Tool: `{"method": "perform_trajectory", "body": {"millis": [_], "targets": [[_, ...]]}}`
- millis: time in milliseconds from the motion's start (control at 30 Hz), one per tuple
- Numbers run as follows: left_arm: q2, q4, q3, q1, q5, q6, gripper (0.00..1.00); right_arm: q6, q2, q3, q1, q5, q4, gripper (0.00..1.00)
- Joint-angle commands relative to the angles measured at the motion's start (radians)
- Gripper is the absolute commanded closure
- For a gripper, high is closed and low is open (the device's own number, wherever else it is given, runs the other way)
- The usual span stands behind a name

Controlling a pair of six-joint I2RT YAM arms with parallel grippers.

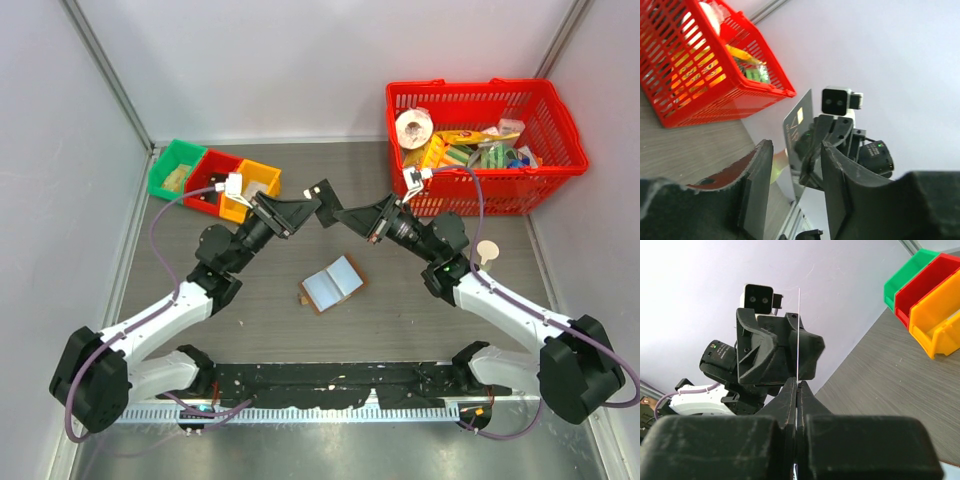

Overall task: Take the credit cards out of the card holder
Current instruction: Pick up the credit card from the card holder, then place the credit card in the storage box.

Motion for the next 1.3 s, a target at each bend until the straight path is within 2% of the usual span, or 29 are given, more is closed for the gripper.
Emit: {"method": "perform_trajectory", "body": {"millis": [0, 133, 233, 333, 367, 400, 433, 467, 533, 667, 867, 1033, 1167, 1267], "targets": [[-0.009, 0.138, 0.002, 0.001, 0.039, -0.022, 0.59, 0.029, 0.016, -0.005, 0.001, -0.014, 0.100, 0.99], [-0.003, 0.138, 0.008, 0.003, 0.054, -0.024, 0.80, 0.037, 0.023, -0.013, 0.001, -0.015, 0.107, 0.99], [0.002, 0.133, 0.008, 0.001, 0.052, -0.024, 1.00, 0.038, 0.030, -0.014, 0.001, -0.015, 0.109, 0.99], [0.000, 0.132, -0.004, 0.004, 0.039, -0.027, 1.00, 0.037, 0.040, -0.013, 0.001, -0.018, 0.107, 0.99], [0.000, 0.129, -0.011, 0.007, 0.029, -0.028, 1.00, 0.035, 0.042, -0.011, 0.001, -0.017, 0.106, 0.96], [-0.001, 0.127, -0.021, 0.012, 0.016, -0.033, 1.00, 0.023, 0.039, -0.008, -0.002, -0.014, 0.091, 0.86], [-0.003, 0.127, -0.030, 0.024, 0.008, -0.038, 1.00, 0.017, 0.037, -0.010, -0.002, -0.006, 0.080, 0.80], [-0.003, 0.128, -0.036, 0.038, 0.003, -0.044, 1.00, -0.001, 0.030, -0.008, -0.006, -0.002, 0.052, 0.68], [-0.001, 0.127, -0.053, 0.087, -0.003, -0.059, 1.00, -0.029, 0.014, -0.008, -0.019, 0.008, 0.010, 0.53], [0.016, 0.125, -0.090, 0.229, -0.015, -0.071, 1.00, -0.115, -0.026, -0.007, -0.026, 0.035, -0.116, 0.33], [0.132, 0.142, -0.099, 0.498, -0.011, -0.067, 1.00, -0.239, -0.113, -0.027, -0.032, 0.118, -0.330, 0.21], [0.362, 0.219, -0.006, 0.683, 0.015, -0.088, 1.00, -0.336, -0.193, -0.036, -0.051, 0.195, -0.497, 0.14], [0.564, 0.268, 0.125, 0.757, 0.031, -0.120, 1.00, -0.382, -0.227, -0.033, -0.059, 0.227, -0.563, 0.12], [0.693, 0.241, 0.243, 0.782, 0.039, -0.120, 1.00, -0.411, -0.234, -0.028, -0.063, 0.232, -0.590, 0.12]]}}
